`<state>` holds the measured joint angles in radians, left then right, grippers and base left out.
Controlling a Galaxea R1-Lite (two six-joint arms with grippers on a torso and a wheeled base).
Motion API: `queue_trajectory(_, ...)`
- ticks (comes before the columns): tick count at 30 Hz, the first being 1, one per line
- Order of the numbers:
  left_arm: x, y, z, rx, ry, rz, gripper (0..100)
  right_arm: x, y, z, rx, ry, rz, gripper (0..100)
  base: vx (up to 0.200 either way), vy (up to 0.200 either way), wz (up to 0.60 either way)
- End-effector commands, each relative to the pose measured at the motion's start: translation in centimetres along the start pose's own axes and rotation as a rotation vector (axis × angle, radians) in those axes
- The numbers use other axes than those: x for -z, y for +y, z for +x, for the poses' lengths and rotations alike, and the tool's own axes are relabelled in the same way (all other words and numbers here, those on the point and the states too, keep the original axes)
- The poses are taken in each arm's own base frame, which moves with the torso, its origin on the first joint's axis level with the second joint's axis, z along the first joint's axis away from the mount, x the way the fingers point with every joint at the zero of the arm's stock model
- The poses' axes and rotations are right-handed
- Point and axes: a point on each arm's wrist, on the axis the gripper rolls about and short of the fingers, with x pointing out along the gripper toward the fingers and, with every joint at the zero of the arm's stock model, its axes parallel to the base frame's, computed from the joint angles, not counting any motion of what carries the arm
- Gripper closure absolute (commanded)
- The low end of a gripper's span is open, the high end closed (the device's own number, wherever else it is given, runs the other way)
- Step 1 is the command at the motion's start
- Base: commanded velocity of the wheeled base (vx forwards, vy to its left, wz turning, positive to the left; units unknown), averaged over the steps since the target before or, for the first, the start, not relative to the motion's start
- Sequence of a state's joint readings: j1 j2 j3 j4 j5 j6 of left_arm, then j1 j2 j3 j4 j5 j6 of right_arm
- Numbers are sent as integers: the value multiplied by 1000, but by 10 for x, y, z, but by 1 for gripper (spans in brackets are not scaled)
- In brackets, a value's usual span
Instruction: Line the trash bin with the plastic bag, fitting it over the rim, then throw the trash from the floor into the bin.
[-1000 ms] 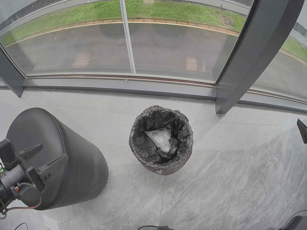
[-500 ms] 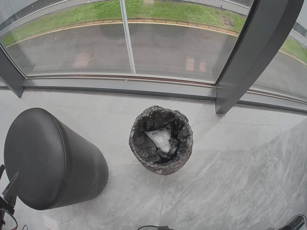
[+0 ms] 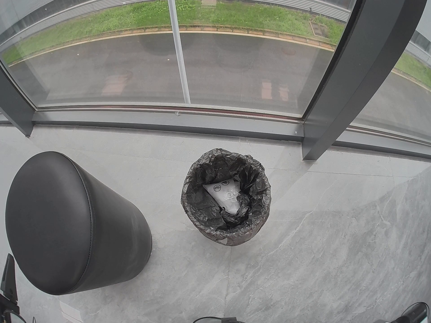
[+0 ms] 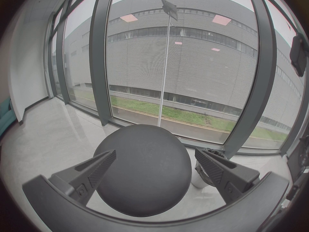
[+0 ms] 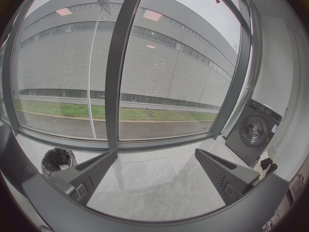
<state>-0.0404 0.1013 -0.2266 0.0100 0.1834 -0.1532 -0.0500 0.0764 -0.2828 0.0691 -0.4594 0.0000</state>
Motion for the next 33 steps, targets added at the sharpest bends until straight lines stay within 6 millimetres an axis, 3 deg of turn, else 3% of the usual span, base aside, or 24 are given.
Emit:
queue_trajectory(1,10,-1,-4,-38,-22,25,0,-4,-1,-1,9,-19,12,0,0,0,0)
queue_trajectory(17,54,7,3,-27,17,162,0,-8,-3,-2,97,-32,56,0,0,0,0)
queue_trajectory(24,55,6,3,15,28,141,0,-9,3,-4,158,-31,8,0,0,0,0)
queue_trajectory(29,58,2,2,203,75,66,0,-11,11,-11,97,-77,-39,0,0,0,0)
queue_trajectory(33,57,4,3,97,58,62,0,-7,13,-20,-19,-114,-44,0,0,0,0)
